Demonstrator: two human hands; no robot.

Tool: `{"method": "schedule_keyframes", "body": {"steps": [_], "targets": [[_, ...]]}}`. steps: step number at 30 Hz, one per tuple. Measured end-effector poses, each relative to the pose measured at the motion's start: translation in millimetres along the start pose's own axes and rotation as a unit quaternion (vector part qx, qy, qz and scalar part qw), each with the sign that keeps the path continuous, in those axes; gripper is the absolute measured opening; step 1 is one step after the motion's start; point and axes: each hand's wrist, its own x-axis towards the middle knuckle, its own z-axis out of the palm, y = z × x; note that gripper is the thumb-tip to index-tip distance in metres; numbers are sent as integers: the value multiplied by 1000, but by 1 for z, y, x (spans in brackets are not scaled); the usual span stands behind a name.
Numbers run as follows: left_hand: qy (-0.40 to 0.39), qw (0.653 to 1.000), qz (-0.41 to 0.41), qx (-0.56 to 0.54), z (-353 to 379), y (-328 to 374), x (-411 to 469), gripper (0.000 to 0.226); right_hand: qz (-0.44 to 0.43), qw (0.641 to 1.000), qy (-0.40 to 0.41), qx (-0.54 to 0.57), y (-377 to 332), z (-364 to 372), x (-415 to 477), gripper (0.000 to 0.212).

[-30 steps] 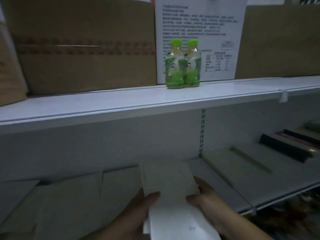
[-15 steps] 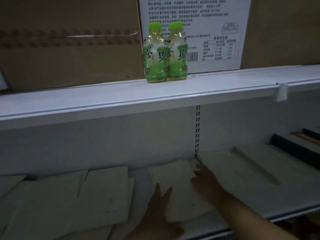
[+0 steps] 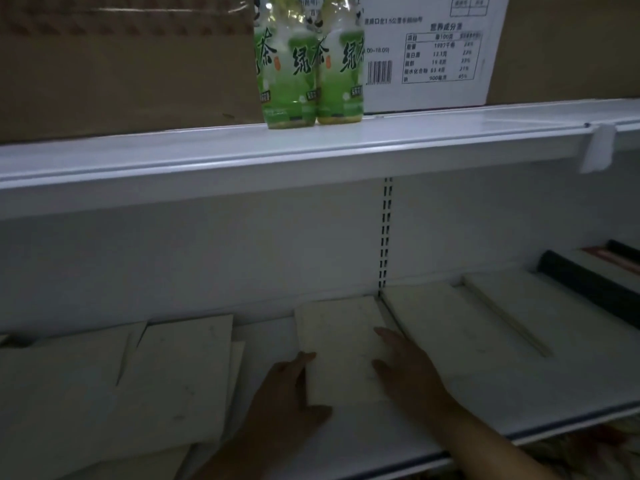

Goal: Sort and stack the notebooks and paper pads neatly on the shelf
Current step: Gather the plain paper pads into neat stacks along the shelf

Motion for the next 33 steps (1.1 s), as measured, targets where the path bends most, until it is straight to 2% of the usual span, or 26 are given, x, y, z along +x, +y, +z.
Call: {"method": "schedule_keyframes", "body": {"steps": [3, 5, 8, 10, 13, 15, 20, 22, 23, 24, 26, 27, 28, 29, 30, 32, 33], "targets": [[19, 999, 9, -24, 3, -7, 2, 88, -8, 999, -10, 47, 4, 1, 2, 54], [20, 999, 20, -35, 3, -2, -1, 82, -26, 999, -14, 28, 5, 3, 1, 56], [44, 997, 21, -61, 9, -9, 1, 87, -27, 998, -36, -51, 3, 5, 1, 58], [50, 997, -3, -61, 14, -19, 4, 88, -40, 998, -13, -51, 5, 9, 1, 60], [58, 997, 3, -46, 10, -6, 0, 91, -42, 994, 78, -67, 9, 15, -1, 44], [53, 998, 19, 5, 5, 2, -4, 94, -74, 986, 106, -107, 14, 23, 1, 35], [37, 998, -6, 52, 1, 13, -11, 108, -68, 977, 59, -193, 10, 25, 0, 34], [34, 994, -3, 101, -3, 18, -15, 117, -90, 968, 70, -225, -2, 19, 0, 18], [37, 993, 4, 115, -6, 21, -16, 119, -107, 957, 56, -264, -10, 15, -1, 10], [39, 991, 13, 127, -9, 24, -19, 118, -92, 946, 20, -309, -22, 8, -2, 13], [39, 989, 20, 144, -22, 26, -26, 113, -89, 920, -26, -380, -42, 9, 5, 48], [47, 988, 17, 146, -34, 28, -30, 108, -100, 919, -37, -380, -53, 13, 5, 61], [65, 986, 14, 154, -49, 25, -35, 99, -117, 928, -39, -351, -69, 18, 3, 67], [89, 982, 14, 168, -66, 20, -41, 89, -151, 944, -15, -292, -86, 27, 0, 66], [112, 978, 4, 175, -83, 14, -49, 82, -162, 955, -35, -245, -106, 39, -7, 61], [146, 971, -34, 187, -114, -1, -65, 75, -135, 963, -139, -189, -136, 73, -17, 51], [156, 966, -57, 196, -127, -10, -75, 73, -119, 962, -177, -169, -148, 92, -22, 61]]}}
